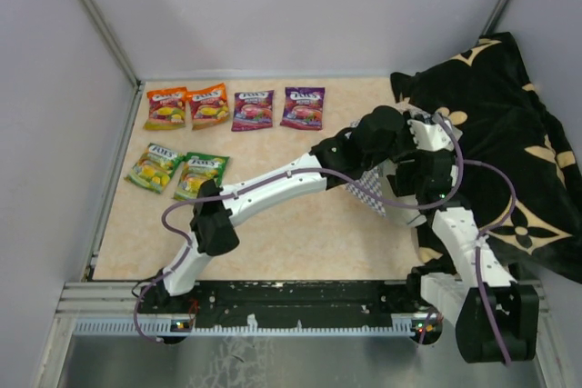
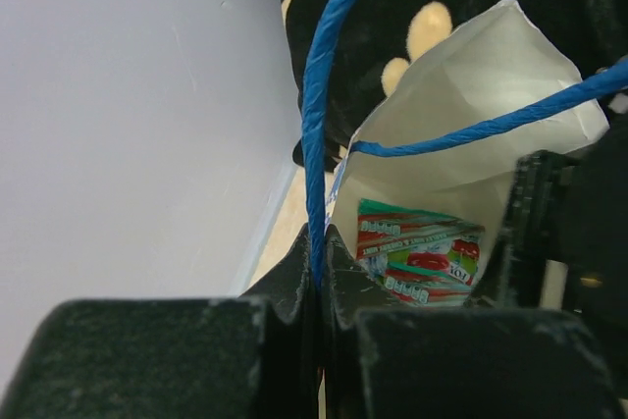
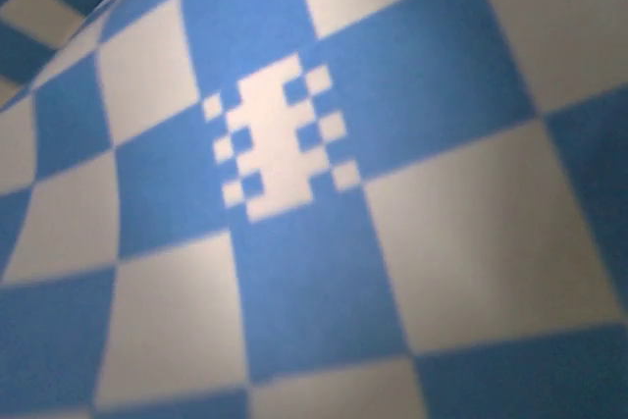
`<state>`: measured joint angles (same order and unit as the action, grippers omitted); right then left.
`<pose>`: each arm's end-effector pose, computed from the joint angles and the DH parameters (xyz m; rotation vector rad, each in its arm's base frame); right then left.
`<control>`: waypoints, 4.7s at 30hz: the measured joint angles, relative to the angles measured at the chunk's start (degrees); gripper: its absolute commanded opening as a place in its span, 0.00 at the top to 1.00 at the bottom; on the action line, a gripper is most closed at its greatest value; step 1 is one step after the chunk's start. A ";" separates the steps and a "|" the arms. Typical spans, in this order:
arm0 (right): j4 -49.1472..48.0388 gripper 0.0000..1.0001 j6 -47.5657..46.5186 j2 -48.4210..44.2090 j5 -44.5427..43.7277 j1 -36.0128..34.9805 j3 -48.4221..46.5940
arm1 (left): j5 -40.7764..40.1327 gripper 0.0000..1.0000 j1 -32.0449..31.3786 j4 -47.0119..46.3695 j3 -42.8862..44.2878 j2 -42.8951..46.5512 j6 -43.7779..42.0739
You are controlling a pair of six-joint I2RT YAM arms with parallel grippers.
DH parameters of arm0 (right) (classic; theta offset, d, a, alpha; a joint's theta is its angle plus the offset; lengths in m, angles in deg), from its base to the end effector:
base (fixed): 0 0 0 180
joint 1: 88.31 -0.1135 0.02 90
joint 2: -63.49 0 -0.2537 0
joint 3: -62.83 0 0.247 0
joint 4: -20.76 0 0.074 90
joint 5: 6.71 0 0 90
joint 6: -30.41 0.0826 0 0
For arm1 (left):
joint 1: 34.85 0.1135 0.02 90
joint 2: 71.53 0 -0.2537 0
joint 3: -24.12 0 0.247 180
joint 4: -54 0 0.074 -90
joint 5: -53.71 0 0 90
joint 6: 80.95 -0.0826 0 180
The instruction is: Take the snacks out of the paper bag
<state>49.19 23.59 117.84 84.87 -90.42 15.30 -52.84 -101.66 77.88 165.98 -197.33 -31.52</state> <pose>0.2450 0.0113 0.2000 1.4968 1.7759 0.8383 0.2412 -0.5032 0.3668 1.2342 1.1727 -0.0951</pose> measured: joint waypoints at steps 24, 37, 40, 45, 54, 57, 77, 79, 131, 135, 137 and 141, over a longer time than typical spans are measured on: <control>-16.57 0.09 -1.95 17.11 3.63 -6.08 -1.77 | -6.86 1.00 -2.43 -0.57 -0.04 -3.02 -3.65; -0.22 0.12 1.92 0.48 1.62 -8.11 0.87 | -7.72 1.00 -5.31 4.00 2.78 -1.57 -4.37; 5.40 0.12 1.14 -0.90 1.16 -8.76 0.20 | -8.02 1.00 -5.35 4.55 2.78 -1.27 -4.85; 19.98 0.12 -3.37 -9.49 -5.64 -10.16 -1.97 | -6.40 1.00 -7.13 2.10 0.04 1.42 -4.79; 30.21 0.14 -10.88 -18.25 -12.13 -15.02 -18.47 | -10.95 1.00 -1.14 -7.10 -1.99 -1.97 -4.70; 34.23 0.15 -12.70 -18.34 -13.60 -14.99 -21.07 | -11.37 1.00 -0.35 -7.82 -2.16 -2.64 -4.70; 29.51 0.25 -14.75 -17.59 -3.39 -15.04 -17.35 | -11.43 1.00 0.87 -6.71 0.96 -2.45 -5.38; 28.70 0.25 -14.51 -17.79 -2.95 -15.04 -16.72 | -10.86 1.00 1.03 -6.49 1.18 -2.45 -5.44; -12.22 0.63 -5.75 20.02 2.97 -15.76 -1.88 | -6.93 1.00 -2.75 -0.68 -2.73 4.48 -3.15; -9.11 0.89 -7.78 14.14 1.14 -15.76 -1.86 | -7.04 1.00 -1.97 -0.85 -3.04 4.48 -2.73; -7.50 1.00 -8.85 9.53 -0.02 -15.76 -1.86 | -7.06 1.00 -1.44 -0.85 -3.48 4.48 -2.40; -3.89 1.00 -10.80 1.20 -1.81 -15.76 -1.84 | -7.17 1.00 -0.28 -1.09 -4.50 4.48 -1.36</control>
<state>45.30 12.79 119.04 83.06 -106.18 13.46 -60.01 -101.94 76.79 161.48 -192.85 -32.88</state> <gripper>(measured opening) 0.007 0.010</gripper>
